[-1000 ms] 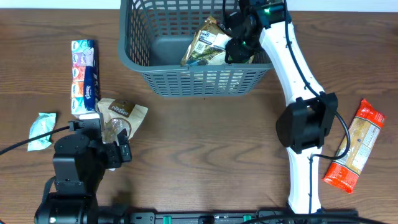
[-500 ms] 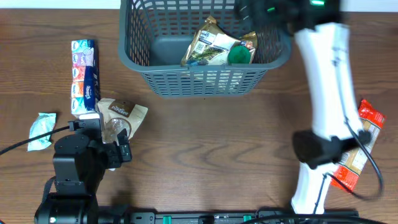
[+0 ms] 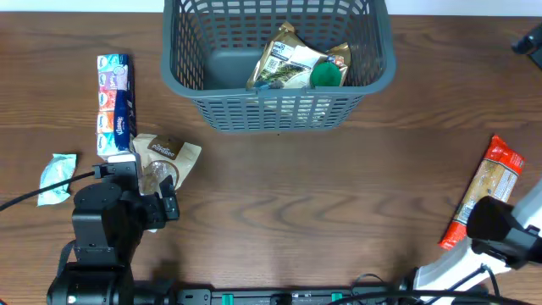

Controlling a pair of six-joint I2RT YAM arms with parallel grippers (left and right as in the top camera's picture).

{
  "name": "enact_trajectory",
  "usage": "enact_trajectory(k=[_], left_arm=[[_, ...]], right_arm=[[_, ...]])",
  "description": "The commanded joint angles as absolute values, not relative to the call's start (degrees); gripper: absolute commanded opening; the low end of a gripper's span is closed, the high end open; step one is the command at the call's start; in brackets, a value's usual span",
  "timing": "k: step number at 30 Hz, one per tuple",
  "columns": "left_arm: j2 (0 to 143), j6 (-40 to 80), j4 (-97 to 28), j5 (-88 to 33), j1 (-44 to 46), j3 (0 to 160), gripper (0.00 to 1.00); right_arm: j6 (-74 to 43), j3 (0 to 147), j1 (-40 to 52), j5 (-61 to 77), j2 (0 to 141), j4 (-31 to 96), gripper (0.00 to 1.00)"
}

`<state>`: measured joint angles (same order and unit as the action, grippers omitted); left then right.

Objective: Pack container
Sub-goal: 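Move the right gripper to the red-and-tan pasta packet and grasp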

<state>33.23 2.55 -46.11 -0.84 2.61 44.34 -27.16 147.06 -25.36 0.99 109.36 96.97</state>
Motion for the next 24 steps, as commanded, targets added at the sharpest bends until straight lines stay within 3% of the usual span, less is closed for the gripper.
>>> enact_trajectory(k=[1, 10, 15, 20, 24], left_arm=[[33.23, 1.56, -46.04, 0.05, 2.26, 45.34, 0.98], [33.23, 1.56, -46.02, 0.05, 2.26, 45.34, 0.98], [33.23, 1.56, -46.04, 0.05, 2.26, 45.34, 0.99], [33.23, 1.56, -46.04, 0.05, 2.26, 45.34, 0.98], [33.23, 1.56, -46.04, 0.05, 2.26, 45.34, 0.98]], right_arm=[[-24.12, 140.05, -28.08, 6.09, 104.4, 97.34, 0.99], [-27.35, 110.91, -36.14, -9.15, 86.43, 95.81, 0.99], [-26.61, 95.85, -40.42, -12.23, 83.24, 85.62, 0.99], [-14.46, 81.17, -43.9, -10.07, 84.44, 71.9, 0.99], [-11.64, 73.25, -45.95, -9.89, 86.61, 63.53, 0.99]])
